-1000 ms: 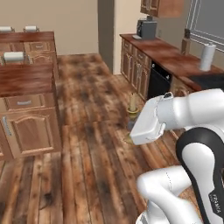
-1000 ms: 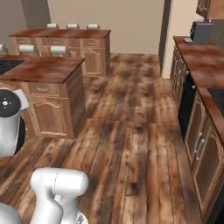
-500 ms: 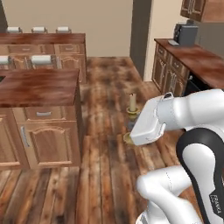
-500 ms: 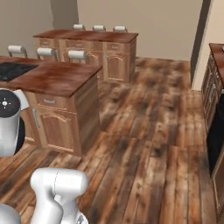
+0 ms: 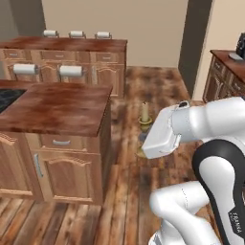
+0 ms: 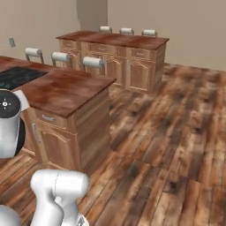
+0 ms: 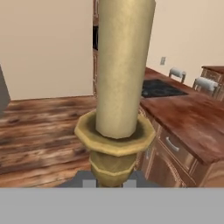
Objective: Get the candle and the beer from the cabinet and move them to the dining counter.
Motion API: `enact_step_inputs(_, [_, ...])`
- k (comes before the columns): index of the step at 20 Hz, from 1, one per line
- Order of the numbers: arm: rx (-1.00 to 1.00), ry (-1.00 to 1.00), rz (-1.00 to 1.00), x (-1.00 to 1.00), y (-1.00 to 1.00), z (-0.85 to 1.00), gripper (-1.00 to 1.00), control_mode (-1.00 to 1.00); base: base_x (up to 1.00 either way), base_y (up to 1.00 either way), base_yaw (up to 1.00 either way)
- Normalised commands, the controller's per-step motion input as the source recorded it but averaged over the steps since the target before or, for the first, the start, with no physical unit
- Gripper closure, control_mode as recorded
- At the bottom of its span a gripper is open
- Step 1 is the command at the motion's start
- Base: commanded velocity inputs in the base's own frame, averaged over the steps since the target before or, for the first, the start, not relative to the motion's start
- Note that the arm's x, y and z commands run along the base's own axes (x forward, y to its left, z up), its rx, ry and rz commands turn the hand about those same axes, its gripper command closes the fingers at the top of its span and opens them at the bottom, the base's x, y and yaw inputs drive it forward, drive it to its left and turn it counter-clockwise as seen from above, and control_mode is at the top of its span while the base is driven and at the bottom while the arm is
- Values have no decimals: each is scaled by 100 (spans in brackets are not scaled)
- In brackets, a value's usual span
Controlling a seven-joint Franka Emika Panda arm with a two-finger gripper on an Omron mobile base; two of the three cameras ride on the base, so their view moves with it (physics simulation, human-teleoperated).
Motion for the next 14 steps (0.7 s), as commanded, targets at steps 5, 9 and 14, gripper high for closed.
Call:
enact_step_inputs(5, [0,0,0,0,0,0,100,100,96,-51,37])
enact_step_inputs(9, [0,0,0,0,0,0,100,100,92,-56,38])
enact_step_inputs(14, [0,0,0,0,0,0,100,100,88,-58,39])
